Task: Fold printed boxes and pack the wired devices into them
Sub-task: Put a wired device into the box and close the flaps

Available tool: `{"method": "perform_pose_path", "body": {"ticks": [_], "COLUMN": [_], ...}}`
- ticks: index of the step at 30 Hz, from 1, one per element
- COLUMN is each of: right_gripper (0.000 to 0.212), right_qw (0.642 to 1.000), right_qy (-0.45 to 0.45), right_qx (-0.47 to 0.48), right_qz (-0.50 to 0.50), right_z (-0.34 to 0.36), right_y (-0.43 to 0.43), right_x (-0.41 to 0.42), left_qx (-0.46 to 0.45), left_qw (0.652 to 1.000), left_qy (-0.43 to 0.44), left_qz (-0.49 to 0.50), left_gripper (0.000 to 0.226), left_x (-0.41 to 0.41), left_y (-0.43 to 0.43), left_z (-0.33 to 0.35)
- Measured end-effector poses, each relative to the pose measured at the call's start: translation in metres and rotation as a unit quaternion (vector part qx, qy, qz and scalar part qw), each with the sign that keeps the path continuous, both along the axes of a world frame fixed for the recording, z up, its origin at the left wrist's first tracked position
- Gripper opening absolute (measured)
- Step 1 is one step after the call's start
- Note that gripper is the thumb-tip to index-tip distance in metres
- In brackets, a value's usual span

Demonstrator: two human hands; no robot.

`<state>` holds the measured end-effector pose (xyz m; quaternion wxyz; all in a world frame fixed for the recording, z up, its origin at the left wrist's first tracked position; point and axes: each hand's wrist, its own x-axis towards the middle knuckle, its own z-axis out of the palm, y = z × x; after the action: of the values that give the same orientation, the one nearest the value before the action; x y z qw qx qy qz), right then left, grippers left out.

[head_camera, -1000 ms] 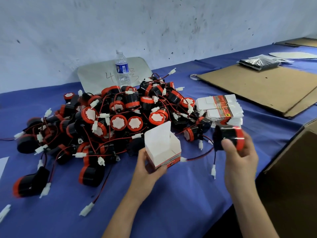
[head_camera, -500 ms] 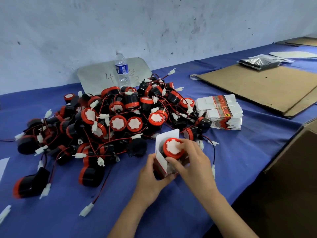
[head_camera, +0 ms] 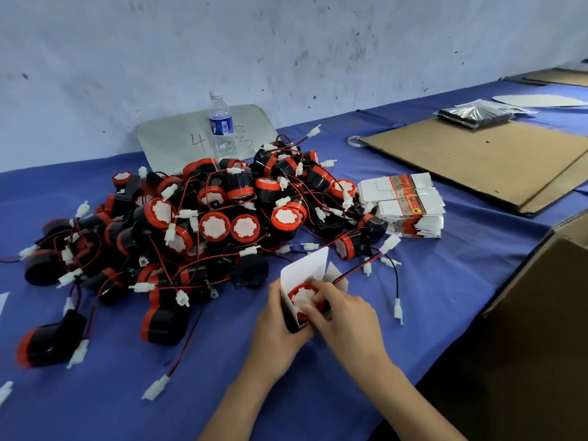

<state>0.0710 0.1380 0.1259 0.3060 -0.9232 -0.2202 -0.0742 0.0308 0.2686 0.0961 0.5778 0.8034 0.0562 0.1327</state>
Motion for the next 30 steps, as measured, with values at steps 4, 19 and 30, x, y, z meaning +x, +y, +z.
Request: {"method": "perform_pose_path", "body": {"ticks": [4, 19, 30], "right_gripper": [0.018, 0.014, 0.022], "right_qw": [0.997, 0.847, 0.960], "right_qy": [0.008, 0.055, -0.124], "right_qx": [0.074, 0.524, 0.251], "right_qz": [0.011, -0.068, 0.012], "right_z": [0.004, 0.035, 0.003], "right_y": [-0.008, -0.037, -0.018], "right_x": [0.006, 0.028, 0.000], "left_qx": [0.002, -0.004, 0.019], "left_qw": [1.000, 1.000, 1.000], "left_qy": [-0.006, 0.013, 0.010], "left_qz": [0.001, 0.004, 0.008], "left_gripper": [0.063, 0.064, 0.066], "left_x": [0.001, 0.003, 0.003], "left_y": [0.000, 0.001, 0.001], "left_z": [-0.002, -0.003, -0.008]}}
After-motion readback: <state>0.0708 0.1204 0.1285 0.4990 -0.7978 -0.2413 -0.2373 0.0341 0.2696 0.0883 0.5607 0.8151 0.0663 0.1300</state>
